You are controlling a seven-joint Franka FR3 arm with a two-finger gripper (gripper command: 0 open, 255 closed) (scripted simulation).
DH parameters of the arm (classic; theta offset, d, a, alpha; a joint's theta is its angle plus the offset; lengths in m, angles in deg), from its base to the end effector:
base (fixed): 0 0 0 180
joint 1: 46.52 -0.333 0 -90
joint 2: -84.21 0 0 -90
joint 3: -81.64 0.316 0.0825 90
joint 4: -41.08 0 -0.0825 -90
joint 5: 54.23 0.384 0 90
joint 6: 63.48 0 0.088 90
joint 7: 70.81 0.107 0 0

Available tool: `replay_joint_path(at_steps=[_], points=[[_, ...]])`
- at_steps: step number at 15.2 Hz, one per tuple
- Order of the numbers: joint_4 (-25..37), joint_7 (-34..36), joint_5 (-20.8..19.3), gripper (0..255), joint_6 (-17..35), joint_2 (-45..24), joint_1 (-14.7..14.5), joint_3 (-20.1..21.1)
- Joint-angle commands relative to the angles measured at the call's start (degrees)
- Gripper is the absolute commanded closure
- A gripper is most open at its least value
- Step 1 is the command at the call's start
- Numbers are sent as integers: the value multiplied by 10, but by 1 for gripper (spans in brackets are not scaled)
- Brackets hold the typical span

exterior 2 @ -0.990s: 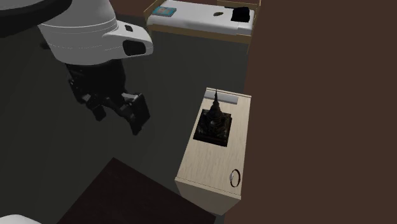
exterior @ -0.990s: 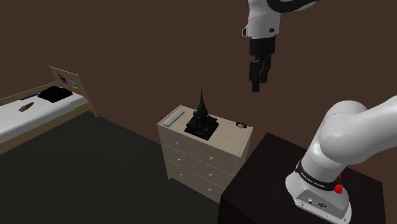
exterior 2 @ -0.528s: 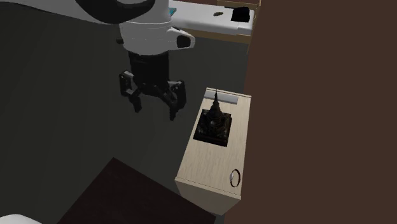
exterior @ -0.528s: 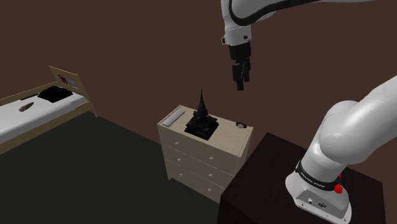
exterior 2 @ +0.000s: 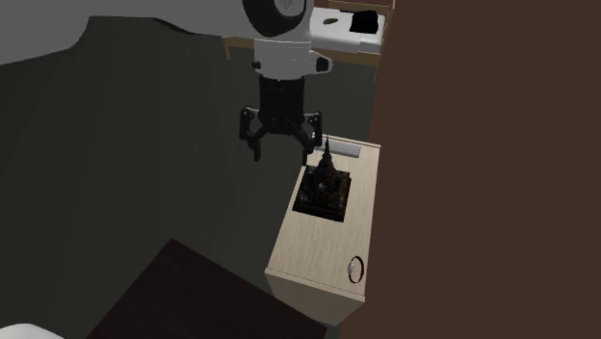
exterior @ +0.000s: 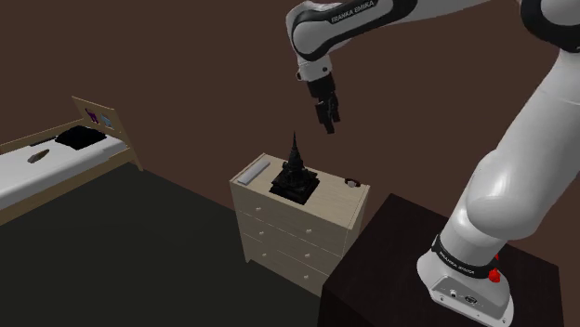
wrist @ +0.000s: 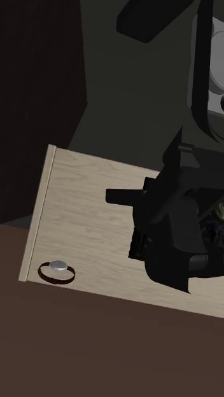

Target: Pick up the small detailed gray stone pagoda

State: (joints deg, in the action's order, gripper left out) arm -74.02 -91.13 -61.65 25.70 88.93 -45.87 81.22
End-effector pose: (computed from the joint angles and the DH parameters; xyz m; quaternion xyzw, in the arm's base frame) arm 0.4882 -0.0232 0.4676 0.9652 0.1749 -0.1922 0.0283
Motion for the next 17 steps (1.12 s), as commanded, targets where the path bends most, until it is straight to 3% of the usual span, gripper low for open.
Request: replay_joint_path(at_steps=[1,10,17], points=[[47,-19,-13,0,-5,-56,0,0],[284,-97,-73,0,-53,-304,-7,2],[553,-172,-119,0,-137,-527,-24,-3]])
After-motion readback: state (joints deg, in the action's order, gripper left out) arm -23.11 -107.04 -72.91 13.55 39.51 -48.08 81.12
